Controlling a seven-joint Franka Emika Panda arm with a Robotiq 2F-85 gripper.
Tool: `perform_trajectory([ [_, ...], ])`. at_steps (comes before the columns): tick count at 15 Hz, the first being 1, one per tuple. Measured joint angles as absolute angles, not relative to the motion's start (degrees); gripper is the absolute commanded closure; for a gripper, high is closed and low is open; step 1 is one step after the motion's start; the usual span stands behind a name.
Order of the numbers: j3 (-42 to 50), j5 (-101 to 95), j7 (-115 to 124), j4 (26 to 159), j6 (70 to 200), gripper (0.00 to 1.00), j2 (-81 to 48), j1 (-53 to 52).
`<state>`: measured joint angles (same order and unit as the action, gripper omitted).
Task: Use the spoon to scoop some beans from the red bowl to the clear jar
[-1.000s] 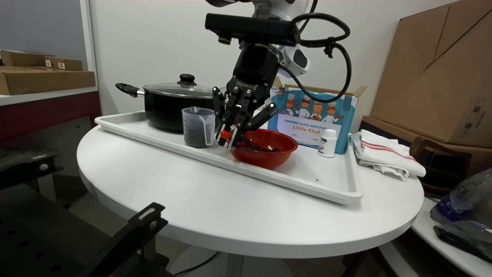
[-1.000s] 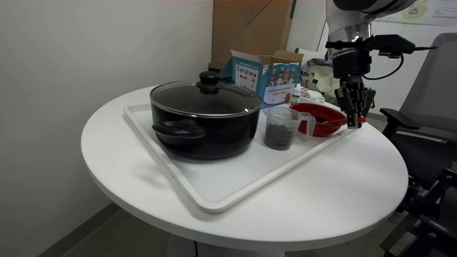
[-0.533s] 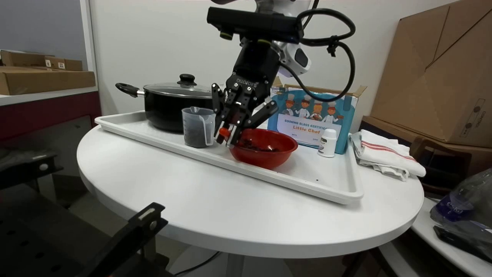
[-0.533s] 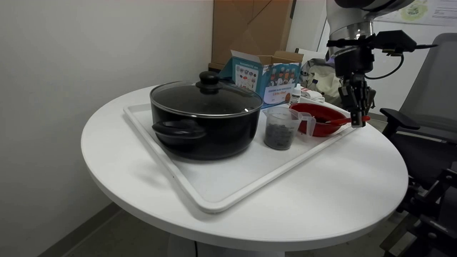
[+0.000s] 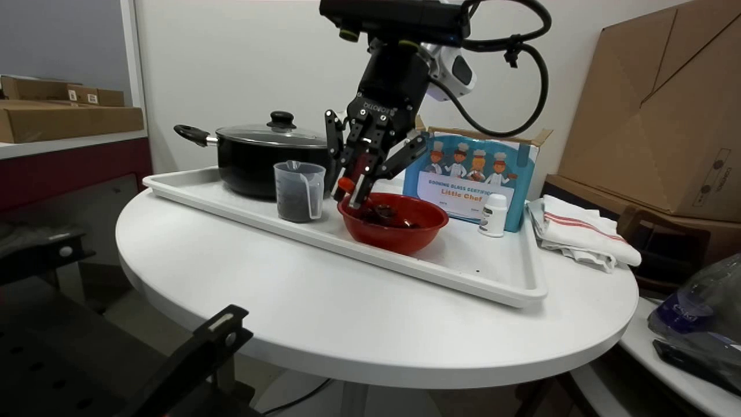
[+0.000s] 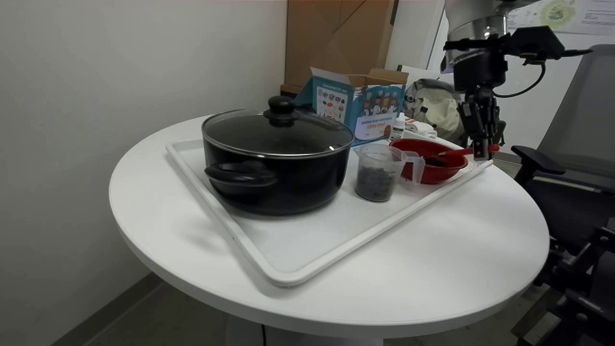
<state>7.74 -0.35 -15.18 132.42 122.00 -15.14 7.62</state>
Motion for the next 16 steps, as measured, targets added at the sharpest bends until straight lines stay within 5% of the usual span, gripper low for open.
perform_trajectory([
  [16,4.87,-5.6,-13.25,134.58,119.26,0.9,-7.74,5.15],
])
